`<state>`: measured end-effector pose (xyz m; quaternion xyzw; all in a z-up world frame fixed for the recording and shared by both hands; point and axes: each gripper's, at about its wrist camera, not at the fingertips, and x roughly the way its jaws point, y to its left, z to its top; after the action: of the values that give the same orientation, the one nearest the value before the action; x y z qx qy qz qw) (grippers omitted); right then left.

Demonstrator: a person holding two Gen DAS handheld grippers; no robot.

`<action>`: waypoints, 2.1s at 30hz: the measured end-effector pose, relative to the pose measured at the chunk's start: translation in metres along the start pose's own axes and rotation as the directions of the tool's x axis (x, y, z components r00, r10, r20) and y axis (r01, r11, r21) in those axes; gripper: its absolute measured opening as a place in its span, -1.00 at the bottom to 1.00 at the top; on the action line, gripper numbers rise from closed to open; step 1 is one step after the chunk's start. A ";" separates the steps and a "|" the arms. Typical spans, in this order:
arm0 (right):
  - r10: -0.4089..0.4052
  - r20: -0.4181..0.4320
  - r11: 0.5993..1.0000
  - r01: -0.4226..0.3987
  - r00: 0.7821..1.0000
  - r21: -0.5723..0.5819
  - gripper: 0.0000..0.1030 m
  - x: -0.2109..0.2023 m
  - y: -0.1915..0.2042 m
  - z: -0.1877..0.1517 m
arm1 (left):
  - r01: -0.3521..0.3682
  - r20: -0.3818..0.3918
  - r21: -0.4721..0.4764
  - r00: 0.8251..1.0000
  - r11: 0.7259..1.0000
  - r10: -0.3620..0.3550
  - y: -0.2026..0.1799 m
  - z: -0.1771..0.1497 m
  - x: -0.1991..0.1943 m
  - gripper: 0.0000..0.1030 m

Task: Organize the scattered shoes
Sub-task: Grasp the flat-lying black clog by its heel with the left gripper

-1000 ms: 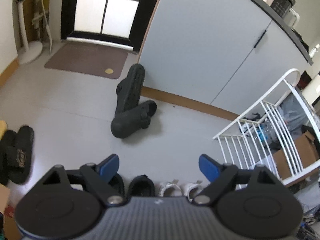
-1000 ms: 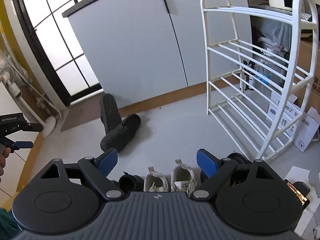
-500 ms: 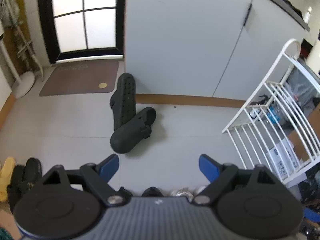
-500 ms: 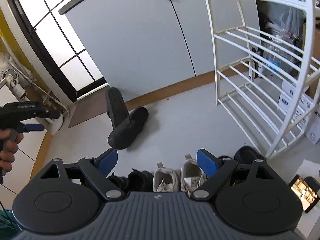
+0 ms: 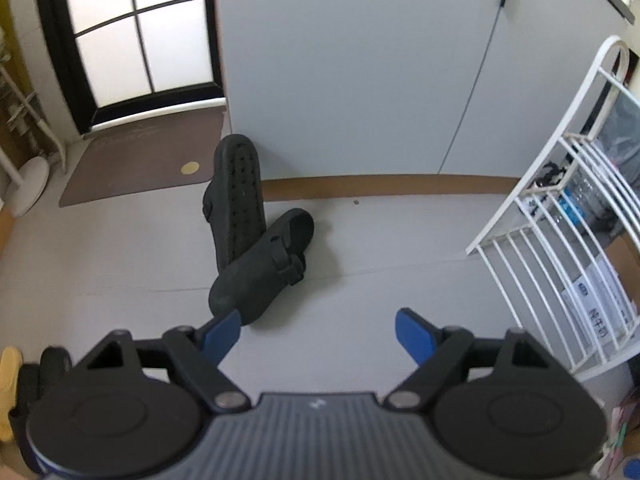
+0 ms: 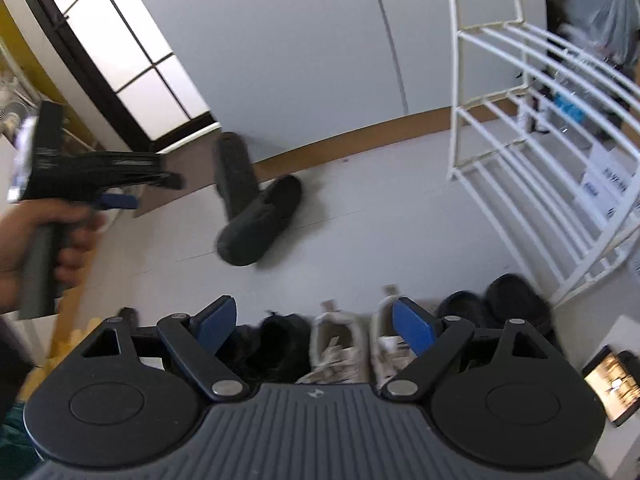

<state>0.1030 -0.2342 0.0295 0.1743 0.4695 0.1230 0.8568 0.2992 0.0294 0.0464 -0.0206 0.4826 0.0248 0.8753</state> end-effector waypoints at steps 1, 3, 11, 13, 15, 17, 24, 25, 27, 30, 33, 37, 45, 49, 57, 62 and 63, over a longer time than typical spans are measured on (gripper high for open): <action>0.024 -0.007 0.999 -0.024 1.000 0.030 0.74 -0.002 0.002 0.001 | -0.011 -0.008 0.039 1.000 0.999 0.012 0.001 0.005 0.009 0.68; 0.059 0.001 0.996 -0.059 0.998 0.064 0.74 -0.006 0.005 0.002 | -0.026 -0.012 0.068 1.000 0.997 0.027 0.002 0.011 0.018 0.68; 0.085 -0.024 0.993 -0.082 0.996 0.083 0.74 0.013 0.011 0.007 | -0.030 -0.027 0.076 0.999 0.997 0.032 0.024 0.027 0.061 0.67; 0.093 -0.074 0.993 -0.087 0.993 0.086 0.74 0.029 0.007 0.011 | -0.037 -0.020 0.071 0.999 0.997 0.039 0.029 0.030 0.071 0.66; 0.095 -0.080 0.992 -0.088 0.992 0.090 0.74 0.040 0.004 0.013 | -0.039 -0.014 0.071 0.999 0.997 0.040 0.032 0.033 0.079 0.65; 0.084 -0.081 0.995 -0.079 0.993 0.068 0.74 0.052 0.003 0.018 | -0.043 -0.007 0.076 0.999 0.996 0.044 0.034 0.036 0.089 0.65; 0.021 -0.043 1.000 -0.021 0.999 0.002 0.74 0.094 -0.014 0.026 | -0.060 0.007 0.072 0.998 0.996 0.060 0.043 0.045 0.126 0.64; 0.020 -0.041 1.000 -0.020 0.999 0.000 0.74 0.099 -0.016 0.026 | -0.060 0.008 0.073 0.998 0.996 0.059 0.044 0.045 0.131 0.64; 0.016 -0.034 1.000 -0.016 0.999 0.004 0.74 0.112 -0.024 0.022 | -0.055 0.012 0.082 0.998 0.995 0.054 0.044 0.045 0.142 0.64; 0.018 -0.022 1.000 -0.018 1.000 0.008 0.74 0.132 -0.035 0.015 | -0.047 0.005 0.074 0.999 0.996 0.047 0.046 0.044 0.161 0.63; 0.008 0.008 1.000 -0.008 1.000 -0.018 0.74 0.147 -0.038 0.008 | -0.041 -0.017 0.059 0.999 0.997 0.043 0.050 0.042 0.184 0.63; 0.005 0.014 0.999 -0.005 1.000 -0.043 0.74 0.168 -0.042 0.002 | -0.055 -0.044 0.056 0.997 0.997 0.058 0.057 0.042 0.213 0.59; 0.014 -0.064 0.999 -0.017 0.998 -0.040 0.74 0.196 -0.066 -0.017 | -0.085 -0.077 0.072 0.993 0.994 0.091 0.049 0.052 0.267 0.57; 0.009 -0.075 0.998 -0.013 0.997 -0.053 0.74 0.198 -0.072 -0.021 | -0.095 -0.080 0.089 0.992 0.991 0.102 0.037 0.055 0.287 0.57; 0.003 -0.095 0.999 -0.007 0.996 -0.043 0.74 0.198 -0.087 -0.027 | -0.145 -0.083 0.113 0.985 0.983 0.154 0.020 0.061 0.328 0.57; -0.004 -0.112 1.000 0.001 0.994 -0.021 0.74 0.202 -0.097 -0.033 | -0.183 -0.101 0.123 0.975 0.975 0.196 0.014 0.060 0.350 0.44; -0.005 -0.112 1.000 0.003 0.994 -0.019 0.74 0.203 -0.099 -0.033 | -0.192 -0.110 0.127 0.972 0.973 0.206 0.012 0.058 0.355 0.31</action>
<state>0.1869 -0.2419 -0.1823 0.1583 0.5159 0.1352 0.8310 0.5369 0.0533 -0.2226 0.0773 0.5357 0.0832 0.8367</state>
